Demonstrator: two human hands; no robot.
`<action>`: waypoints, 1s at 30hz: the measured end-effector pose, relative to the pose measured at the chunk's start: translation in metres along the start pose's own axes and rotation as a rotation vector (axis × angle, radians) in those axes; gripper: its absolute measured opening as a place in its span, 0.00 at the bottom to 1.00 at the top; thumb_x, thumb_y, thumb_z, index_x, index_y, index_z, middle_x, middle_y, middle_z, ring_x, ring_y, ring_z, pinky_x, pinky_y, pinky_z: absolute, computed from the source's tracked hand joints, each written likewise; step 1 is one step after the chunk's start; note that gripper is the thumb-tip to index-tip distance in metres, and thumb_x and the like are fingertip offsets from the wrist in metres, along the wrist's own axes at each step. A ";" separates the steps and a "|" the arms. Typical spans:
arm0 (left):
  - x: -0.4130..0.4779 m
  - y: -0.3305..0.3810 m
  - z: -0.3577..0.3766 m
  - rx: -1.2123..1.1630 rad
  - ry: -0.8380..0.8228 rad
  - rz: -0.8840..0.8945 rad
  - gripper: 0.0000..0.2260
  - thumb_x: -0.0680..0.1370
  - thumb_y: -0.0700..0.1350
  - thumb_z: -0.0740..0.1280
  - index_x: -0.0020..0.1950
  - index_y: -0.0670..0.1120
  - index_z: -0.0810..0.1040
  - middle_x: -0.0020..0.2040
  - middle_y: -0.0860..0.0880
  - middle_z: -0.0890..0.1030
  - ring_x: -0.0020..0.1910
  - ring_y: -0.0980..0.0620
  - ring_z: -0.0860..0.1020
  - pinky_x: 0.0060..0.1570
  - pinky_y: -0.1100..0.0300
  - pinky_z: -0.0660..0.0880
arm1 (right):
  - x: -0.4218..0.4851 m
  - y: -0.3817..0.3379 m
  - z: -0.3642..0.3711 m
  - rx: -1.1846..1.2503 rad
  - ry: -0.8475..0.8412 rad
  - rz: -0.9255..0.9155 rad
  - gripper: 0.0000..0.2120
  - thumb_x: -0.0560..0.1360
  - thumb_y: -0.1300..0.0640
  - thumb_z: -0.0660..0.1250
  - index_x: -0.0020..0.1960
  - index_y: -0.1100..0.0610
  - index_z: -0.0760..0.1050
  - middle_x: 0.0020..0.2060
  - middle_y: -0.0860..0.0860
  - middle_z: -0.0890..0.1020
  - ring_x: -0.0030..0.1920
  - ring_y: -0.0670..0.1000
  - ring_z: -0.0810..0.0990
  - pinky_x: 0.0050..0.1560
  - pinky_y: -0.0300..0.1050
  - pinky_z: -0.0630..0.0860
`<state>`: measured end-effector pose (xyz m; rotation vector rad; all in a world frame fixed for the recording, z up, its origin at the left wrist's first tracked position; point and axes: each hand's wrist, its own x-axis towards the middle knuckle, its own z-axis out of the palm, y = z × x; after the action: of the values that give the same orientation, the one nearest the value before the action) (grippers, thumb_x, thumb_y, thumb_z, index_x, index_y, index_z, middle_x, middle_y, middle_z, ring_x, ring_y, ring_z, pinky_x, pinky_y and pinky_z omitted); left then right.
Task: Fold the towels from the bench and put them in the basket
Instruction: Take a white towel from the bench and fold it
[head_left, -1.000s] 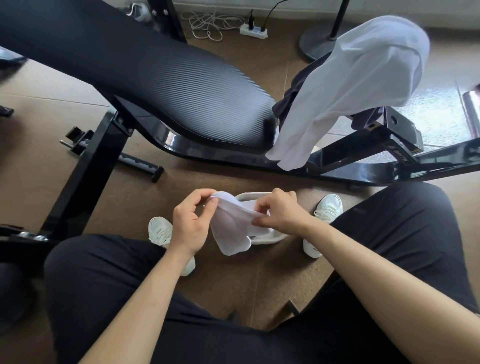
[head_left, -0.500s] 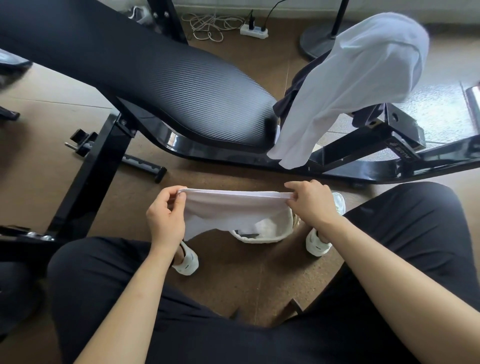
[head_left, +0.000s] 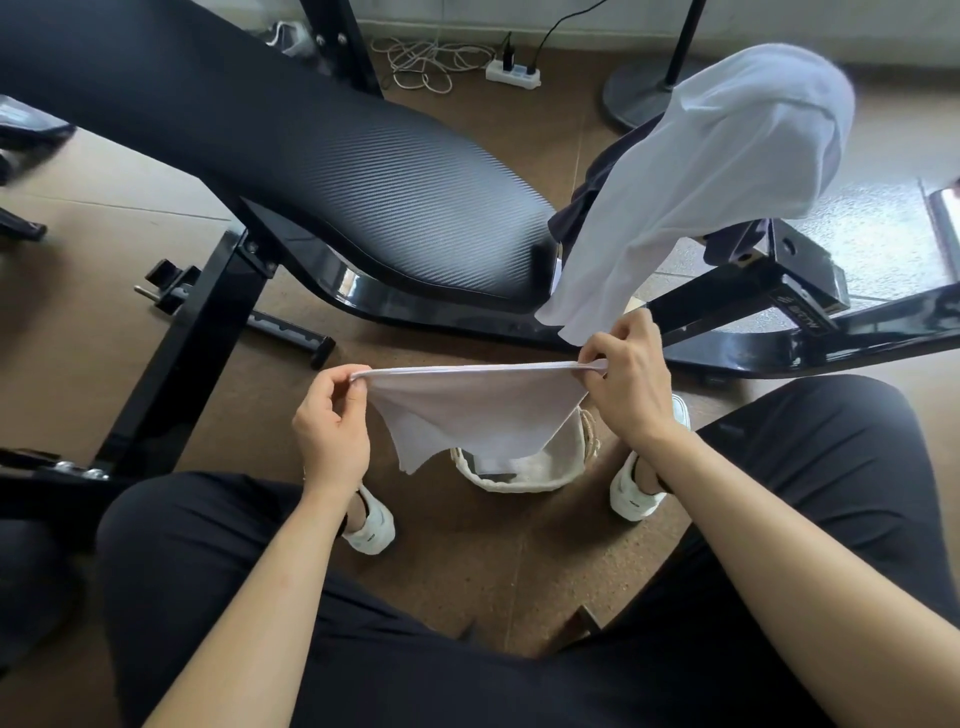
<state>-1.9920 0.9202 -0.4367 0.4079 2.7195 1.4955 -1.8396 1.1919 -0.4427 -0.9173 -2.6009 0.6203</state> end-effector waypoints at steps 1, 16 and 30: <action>0.000 0.000 0.000 0.003 0.001 0.002 0.08 0.83 0.42 0.64 0.59 0.45 0.81 0.55 0.50 0.83 0.55 0.54 0.80 0.55 0.63 0.76 | 0.002 0.001 0.000 0.025 0.009 0.008 0.06 0.70 0.61 0.78 0.44 0.59 0.82 0.49 0.55 0.73 0.51 0.57 0.72 0.40 0.46 0.69; 0.011 -0.018 0.010 0.022 -0.096 -0.354 0.06 0.82 0.44 0.67 0.55 0.47 0.83 0.49 0.50 0.83 0.53 0.49 0.81 0.54 0.53 0.78 | 0.016 0.024 -0.015 0.520 -0.364 0.417 0.06 0.73 0.59 0.77 0.47 0.61 0.84 0.43 0.60 0.86 0.40 0.53 0.84 0.44 0.51 0.85; -0.014 0.014 0.028 -0.189 -0.215 -0.308 0.02 0.80 0.44 0.71 0.50 0.49 0.84 0.44 0.51 0.85 0.45 0.54 0.83 0.41 0.63 0.81 | -0.013 -0.023 0.002 0.816 -0.241 0.524 0.06 0.76 0.58 0.73 0.44 0.59 0.86 0.41 0.56 0.87 0.46 0.57 0.86 0.47 0.49 0.85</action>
<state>-1.9712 0.9475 -0.4422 0.1266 2.3241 1.5062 -1.8426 1.1665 -0.4344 -1.2482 -1.9185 1.8358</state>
